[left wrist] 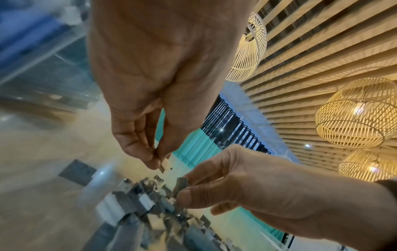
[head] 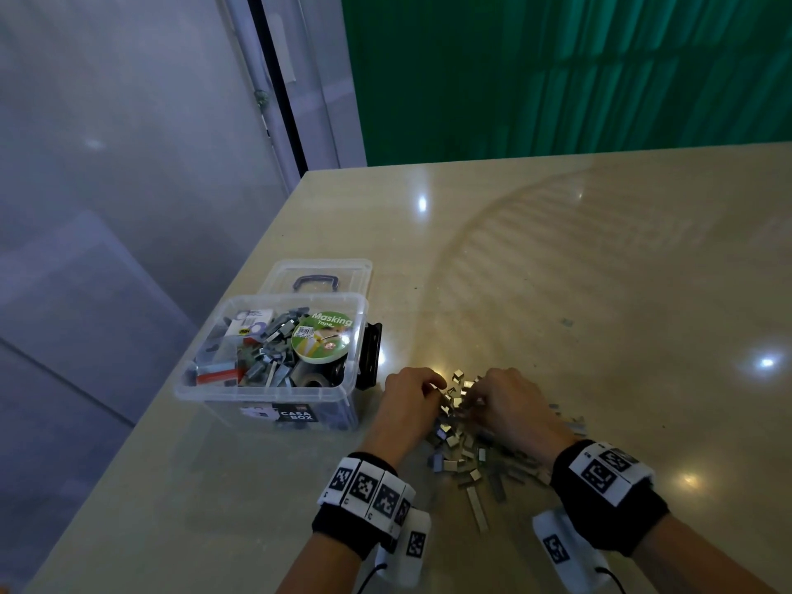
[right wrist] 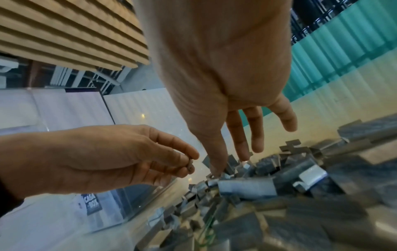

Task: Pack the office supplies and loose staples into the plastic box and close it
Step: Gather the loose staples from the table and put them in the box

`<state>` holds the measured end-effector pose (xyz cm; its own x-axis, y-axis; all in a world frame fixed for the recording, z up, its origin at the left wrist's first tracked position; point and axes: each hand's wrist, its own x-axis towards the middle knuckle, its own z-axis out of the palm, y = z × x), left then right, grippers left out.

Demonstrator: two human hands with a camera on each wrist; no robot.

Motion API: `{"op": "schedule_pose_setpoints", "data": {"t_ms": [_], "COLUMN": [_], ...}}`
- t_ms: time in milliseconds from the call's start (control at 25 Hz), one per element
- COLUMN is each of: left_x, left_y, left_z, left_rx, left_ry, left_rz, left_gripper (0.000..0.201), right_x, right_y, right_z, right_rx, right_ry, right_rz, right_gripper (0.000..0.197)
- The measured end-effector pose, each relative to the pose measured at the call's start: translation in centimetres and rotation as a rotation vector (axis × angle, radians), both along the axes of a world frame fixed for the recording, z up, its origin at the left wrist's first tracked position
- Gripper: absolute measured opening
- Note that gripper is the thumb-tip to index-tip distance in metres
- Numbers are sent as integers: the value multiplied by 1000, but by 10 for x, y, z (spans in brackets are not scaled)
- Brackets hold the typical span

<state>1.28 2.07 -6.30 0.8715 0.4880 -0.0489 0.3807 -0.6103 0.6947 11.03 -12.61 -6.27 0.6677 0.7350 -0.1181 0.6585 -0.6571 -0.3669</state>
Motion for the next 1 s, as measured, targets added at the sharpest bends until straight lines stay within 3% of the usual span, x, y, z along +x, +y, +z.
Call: {"op": "schedule_pose_setpoints", "data": {"t_ms": [240, 480, 680, 880, 1000], "left_x": [-5, -16, -39, -82, -113], "left_y": [0, -1, 17, 78, 114], "left_z": [20, 54, 100, 124, 124], "left_rx": [-18, -9, -17, 34, 60], "left_ry": [-29, -71, -178, -265, -245], "left_rz": [-45, -92, -88, 129, 250], "left_gripper": [22, 22, 21, 17, 13], "right_x": [13, 21, 29, 1, -29], "right_y": [1, 9, 29, 94, 143], "right_z": [20, 45, 85, 135, 145], "right_rx": [160, 108, 93, 369, 391], "right_ry": [214, 239, 215, 260, 308], "right_rz": [-12, 43, 162, 267, 413], "right_gripper": [7, 3, 19, 3, 5]}}
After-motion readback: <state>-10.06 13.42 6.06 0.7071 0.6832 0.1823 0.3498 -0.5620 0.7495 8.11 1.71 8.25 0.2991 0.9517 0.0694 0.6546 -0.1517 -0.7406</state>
